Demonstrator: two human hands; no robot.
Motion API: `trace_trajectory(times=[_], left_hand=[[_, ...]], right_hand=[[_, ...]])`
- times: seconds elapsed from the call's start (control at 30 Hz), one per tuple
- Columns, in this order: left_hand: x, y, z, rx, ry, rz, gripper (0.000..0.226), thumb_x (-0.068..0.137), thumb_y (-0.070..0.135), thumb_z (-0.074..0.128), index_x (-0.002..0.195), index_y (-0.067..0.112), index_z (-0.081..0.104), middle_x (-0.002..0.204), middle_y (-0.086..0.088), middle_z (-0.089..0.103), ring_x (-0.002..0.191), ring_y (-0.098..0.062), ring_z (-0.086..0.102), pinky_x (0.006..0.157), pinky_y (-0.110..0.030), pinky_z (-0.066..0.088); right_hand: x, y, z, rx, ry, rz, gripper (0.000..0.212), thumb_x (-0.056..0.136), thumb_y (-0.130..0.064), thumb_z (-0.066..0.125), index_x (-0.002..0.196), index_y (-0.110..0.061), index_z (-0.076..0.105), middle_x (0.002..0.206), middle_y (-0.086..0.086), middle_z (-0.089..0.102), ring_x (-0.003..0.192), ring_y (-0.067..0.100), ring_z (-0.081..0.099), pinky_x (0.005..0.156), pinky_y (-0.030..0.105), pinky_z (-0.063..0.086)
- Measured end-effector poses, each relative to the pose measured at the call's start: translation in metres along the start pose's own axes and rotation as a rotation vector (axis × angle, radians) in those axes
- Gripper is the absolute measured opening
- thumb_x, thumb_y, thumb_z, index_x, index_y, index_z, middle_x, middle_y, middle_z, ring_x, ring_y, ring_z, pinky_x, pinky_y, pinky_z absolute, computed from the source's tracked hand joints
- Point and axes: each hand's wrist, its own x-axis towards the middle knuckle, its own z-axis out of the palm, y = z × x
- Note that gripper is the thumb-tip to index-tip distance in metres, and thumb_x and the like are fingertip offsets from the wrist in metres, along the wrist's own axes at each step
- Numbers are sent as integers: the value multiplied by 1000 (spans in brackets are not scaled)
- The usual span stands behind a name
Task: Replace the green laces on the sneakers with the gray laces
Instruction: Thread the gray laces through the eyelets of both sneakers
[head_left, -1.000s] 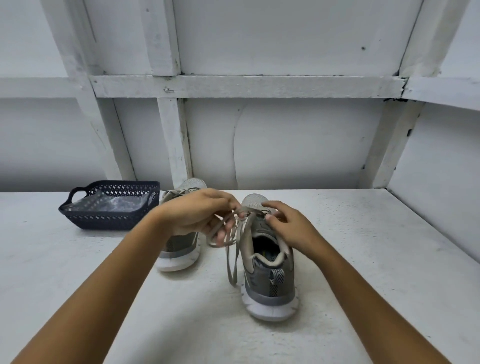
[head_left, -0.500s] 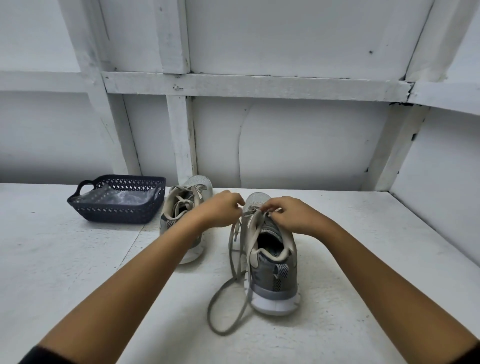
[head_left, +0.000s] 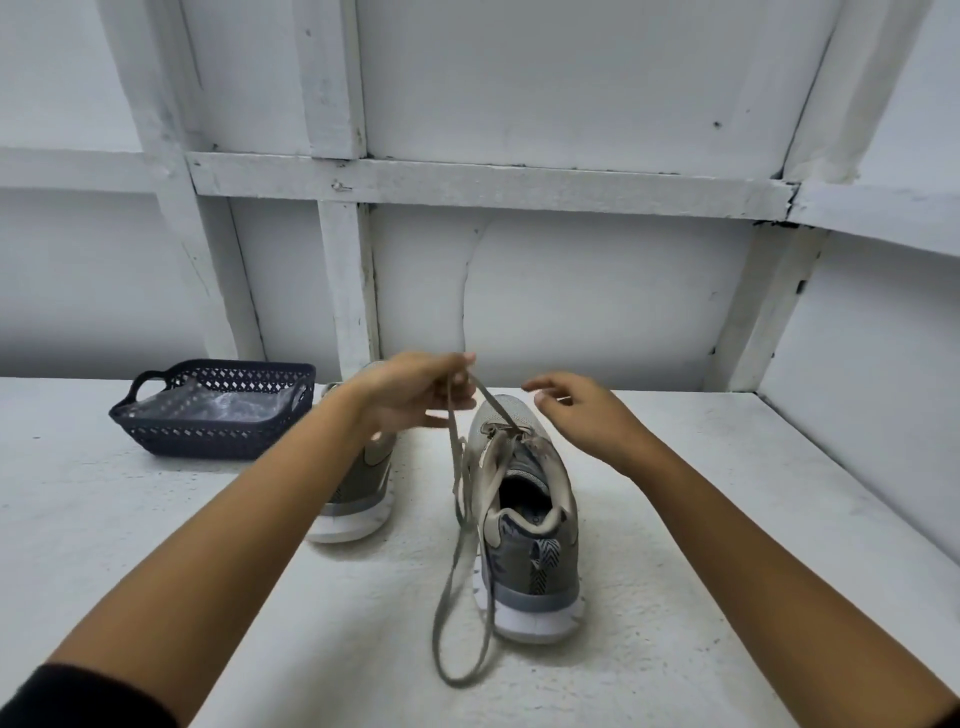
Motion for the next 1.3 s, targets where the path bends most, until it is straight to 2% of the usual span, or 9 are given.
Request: trace_trajectory(times=[0.1,0.27,0.4,0.47,0.6,0.7,0.8,1.07,1.3], left_hand=[[-15,32,-3,-351,-177,88,19,85,31,50,74,16,54,58,6,57,51,-6,56,60,-23,50],[-23,68,10,-585,-269,245,23,83,12,43,99,1,54,87,-13,72,67,-14,71,63,-28,59],[-20,75,18,-624,-254,301,20,94,2,29,94,2,49,96,-25,68,82,-26,72,74,-35,58],[-18,74,13,-635,-194,334,20,96,4,29,93,3,49,96,-24,69,84,-27,71,75,-36,57],[-11,53,1,-456,-103,324,28,97,31,35,100,10,53,96,-12,71,85,-23,69,77,-36,56],[-5,21,8,-246,-99,175,39,98,43,31,102,12,55,82,-3,69,78,-18,64,78,-37,49],[-4,0,20,-176,-122,118,27,99,31,38,97,13,59,73,2,65,66,-10,62,67,-28,47],[-2,-18,14,-221,-89,121,20,97,14,43,90,10,61,59,7,53,51,-3,51,49,-15,44],[-9,-26,7,-363,-199,104,22,81,8,52,91,6,71,66,3,56,54,-5,52,52,-16,48]], right_hand=[[6,-15,-5,101,55,-8,22,95,-28,51,101,-13,66,83,-6,60,82,12,55,72,23,41],[3,-48,-6,112,-361,-27,28,85,-54,55,90,-29,65,71,-5,50,61,9,45,55,21,35],[7,-65,4,166,-410,-78,15,91,-39,57,91,-28,66,63,-4,46,51,8,38,47,20,30],[10,-70,1,147,-396,-95,25,97,-29,50,88,-16,70,58,-5,49,46,6,38,45,20,29],[19,-81,-22,325,-451,-101,33,100,-25,42,85,-8,66,58,-2,57,44,6,46,41,15,34],[36,-87,-34,408,-285,-31,34,101,-25,39,83,-8,63,58,1,57,43,8,49,39,16,38],[56,-81,-39,324,-152,84,37,102,-28,35,83,-10,60,62,3,54,43,9,48,41,17,41],[91,-47,-24,509,10,214,37,103,-22,31,81,-4,54,76,13,57,65,23,61,64,32,54],[109,-26,-17,380,154,288,38,102,-28,33,84,-7,59,64,5,47,51,14,44,52,25,46]])
